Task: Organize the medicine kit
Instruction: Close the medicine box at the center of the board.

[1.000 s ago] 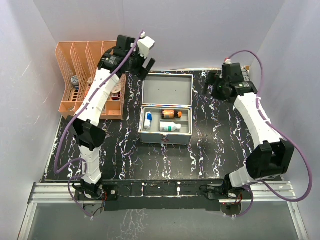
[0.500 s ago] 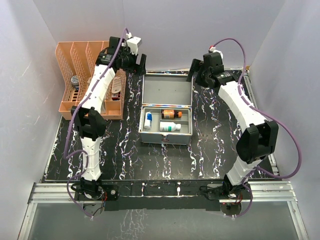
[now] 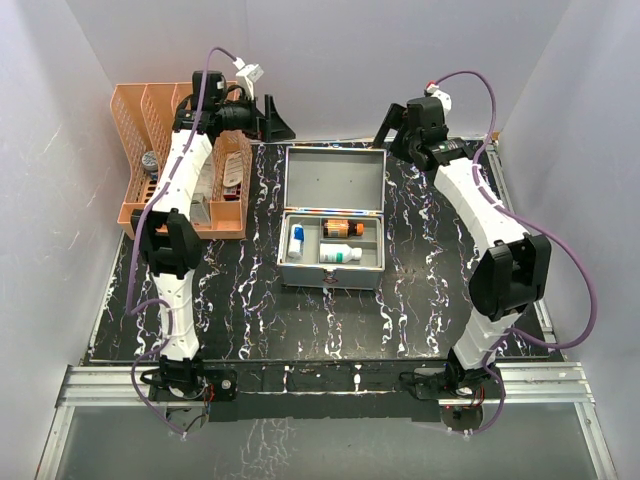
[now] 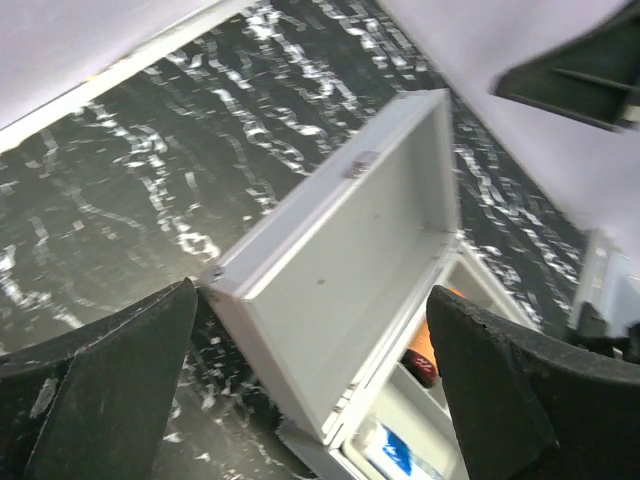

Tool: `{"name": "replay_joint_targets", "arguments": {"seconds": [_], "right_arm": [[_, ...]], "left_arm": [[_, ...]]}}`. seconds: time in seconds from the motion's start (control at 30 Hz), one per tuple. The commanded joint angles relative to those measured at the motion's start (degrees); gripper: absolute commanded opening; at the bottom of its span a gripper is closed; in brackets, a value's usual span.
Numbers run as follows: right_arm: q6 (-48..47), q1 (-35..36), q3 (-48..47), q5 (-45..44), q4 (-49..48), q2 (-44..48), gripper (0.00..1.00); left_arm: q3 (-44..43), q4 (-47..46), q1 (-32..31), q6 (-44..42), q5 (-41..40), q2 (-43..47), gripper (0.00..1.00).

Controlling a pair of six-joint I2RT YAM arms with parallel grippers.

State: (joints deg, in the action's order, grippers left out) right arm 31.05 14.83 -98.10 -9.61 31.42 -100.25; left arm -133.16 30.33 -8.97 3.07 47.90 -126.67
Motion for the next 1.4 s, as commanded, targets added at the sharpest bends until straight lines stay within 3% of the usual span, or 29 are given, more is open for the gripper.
{"name": "replay_joint_targets", "arguments": {"seconds": [0.0, 0.13, 0.63, 0.77, 1.03, 1.17, 1.37], "right_arm": [[5.27, -1.79, -1.11, -3.15, -4.03, -2.04, 0.98], [7.23, -2.42, 1.38, -0.96, -8.09, -2.60, 0.98], [3.52, -4.01, 5.85, 15.48, -17.66, -5.24, 0.98], [2.61, -4.11, 5.87, 20.36, -19.05, -6.00, 0.98], [0.71, -4.37, 5.21, 26.69, -19.79, -6.69, 0.98], [0.55, -4.54, 5.31, 29.32, -20.47, -6.86, 0.98], [-0.18, -4.70, 5.90, 30.70, -20.12, -6.55, 0.98]], "left_arm": [[1.77, -7.68, 1.87, 7.31, 17.57, 1.78, 0.99], [3.52, -14.88, 3.42, 13.60, 22.45, 0.16, 0.99], [5.01, -19.34, 5.11, 18.46, 27.47, -7.50, 0.99], [7.03, -27.41, 5.10, 25.21, 29.77, -8.64, 0.99], [12.28, -57.29, 4.11, 51.40, 35.76, -10.61, 0.99], [11.34, -63.98, 3.26, 57.26, 37.34, -12.01, 0.99], [10.01, -63.55, 2.74, 57.28, 37.25, -13.20, 0.99]]}}
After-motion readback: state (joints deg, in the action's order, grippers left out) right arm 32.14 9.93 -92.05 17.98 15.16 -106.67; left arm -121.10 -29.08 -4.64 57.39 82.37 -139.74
